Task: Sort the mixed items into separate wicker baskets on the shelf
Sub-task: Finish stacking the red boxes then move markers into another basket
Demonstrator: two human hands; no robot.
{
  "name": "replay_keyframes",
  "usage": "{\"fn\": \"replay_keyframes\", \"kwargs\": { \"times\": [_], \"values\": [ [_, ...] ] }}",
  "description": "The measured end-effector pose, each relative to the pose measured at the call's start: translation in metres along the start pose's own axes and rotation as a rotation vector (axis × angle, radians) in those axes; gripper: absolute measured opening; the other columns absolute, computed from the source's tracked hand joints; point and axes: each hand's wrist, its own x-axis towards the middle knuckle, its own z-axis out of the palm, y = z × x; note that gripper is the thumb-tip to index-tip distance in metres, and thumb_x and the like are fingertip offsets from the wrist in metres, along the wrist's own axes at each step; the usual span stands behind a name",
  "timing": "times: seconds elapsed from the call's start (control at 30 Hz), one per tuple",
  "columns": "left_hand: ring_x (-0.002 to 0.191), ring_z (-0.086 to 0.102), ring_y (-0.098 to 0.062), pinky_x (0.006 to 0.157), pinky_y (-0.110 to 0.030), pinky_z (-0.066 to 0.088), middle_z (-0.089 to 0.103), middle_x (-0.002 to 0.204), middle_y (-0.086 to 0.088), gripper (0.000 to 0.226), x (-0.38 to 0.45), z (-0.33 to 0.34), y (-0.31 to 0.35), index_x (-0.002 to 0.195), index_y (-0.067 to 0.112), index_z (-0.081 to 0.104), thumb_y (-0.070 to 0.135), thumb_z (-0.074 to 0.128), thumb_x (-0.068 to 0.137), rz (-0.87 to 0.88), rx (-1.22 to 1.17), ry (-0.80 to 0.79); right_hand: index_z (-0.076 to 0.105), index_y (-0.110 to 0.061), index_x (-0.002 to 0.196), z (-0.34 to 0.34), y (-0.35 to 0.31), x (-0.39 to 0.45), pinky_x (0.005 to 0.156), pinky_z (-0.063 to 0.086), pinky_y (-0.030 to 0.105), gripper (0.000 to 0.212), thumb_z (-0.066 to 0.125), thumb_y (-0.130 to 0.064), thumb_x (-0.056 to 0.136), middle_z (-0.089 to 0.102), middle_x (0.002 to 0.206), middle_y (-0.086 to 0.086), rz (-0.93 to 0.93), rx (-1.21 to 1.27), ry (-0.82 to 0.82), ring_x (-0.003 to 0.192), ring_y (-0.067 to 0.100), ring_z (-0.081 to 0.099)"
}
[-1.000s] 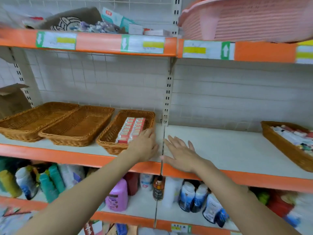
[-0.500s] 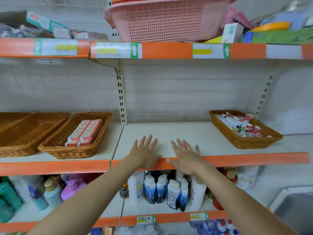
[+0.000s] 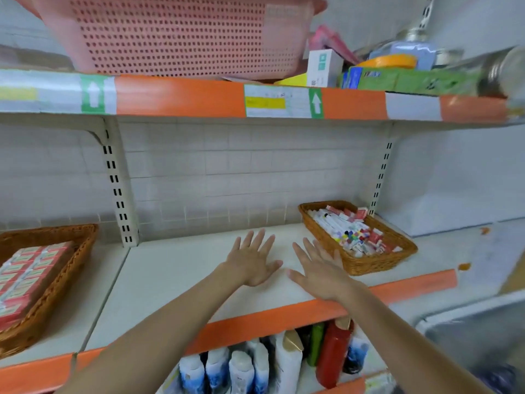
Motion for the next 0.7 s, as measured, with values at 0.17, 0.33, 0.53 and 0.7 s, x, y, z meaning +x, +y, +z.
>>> {"fn": "replay_keyframes", "kwargs": {
  "times": [0.17, 0.33, 0.53, 0.7],
  "values": [
    [0.147, -0.017, -0.022, 0.120, -0.042, -0.007, -0.021, 0.159, -0.002, 0.067, 0.041, -0.009, 0.040, 0.152, 0.023, -0.013, 0.056, 0.014, 0.100, 0.117, -0.021, 0.002, -0.010, -0.027, 0.154, -0.004, 0.048, 0.008, 0.116, -0.007, 0.053, 0.070, 0.017, -0.060, 0.099, -0.022, 0.160, -0.001, 0.083, 0.041, 0.042, 0.147, 0.019, -0.019],
    [0.148, -0.014, -0.022, 0.120, -0.040, -0.006, -0.016, 0.160, -0.003, 0.068, 0.081, -0.020, 0.083, 0.154, 0.021, -0.006, 0.056, 0.017, 0.100, 0.197, -0.033, 0.069, -0.004, -0.026, 0.155, -0.014, 0.105, 0.015, 0.117, -0.004, 0.051, 0.065, 0.018, -0.054, 0.101, -0.014, 0.161, 0.000, 0.119, 0.080, 0.083, 0.148, 0.020, -0.013],
    [0.148, 0.003, -0.026, 0.119, -0.038, 0.008, 0.009, 0.160, -0.008, 0.064, 0.119, -0.032, 0.130, 0.153, 0.014, 0.017, 0.050, 0.029, 0.101, 0.306, -0.122, 0.081, 0.007, -0.023, 0.155, -0.023, 0.169, 0.028, 0.120, 0.003, 0.047, 0.059, 0.023, -0.047, 0.103, 0.000, 0.162, 0.001, 0.093, 0.055, 0.092, 0.149, 0.020, -0.001],
    [0.099, 0.044, -0.028, 0.087, -0.038, 0.036, 0.045, 0.095, -0.008, 0.030, 0.140, -0.031, 0.149, 0.103, 0.009, 0.054, 0.037, 0.045, 0.097, 0.347, -0.136, 0.080, 0.042, -0.017, 0.141, -0.027, 0.199, 0.039, 0.104, 0.038, 0.036, 0.045, 0.043, -0.037, 0.100, 0.046, 0.142, 0.006, 0.011, 0.120, 0.073, 0.127, 0.025, 0.045]
  ]
}}
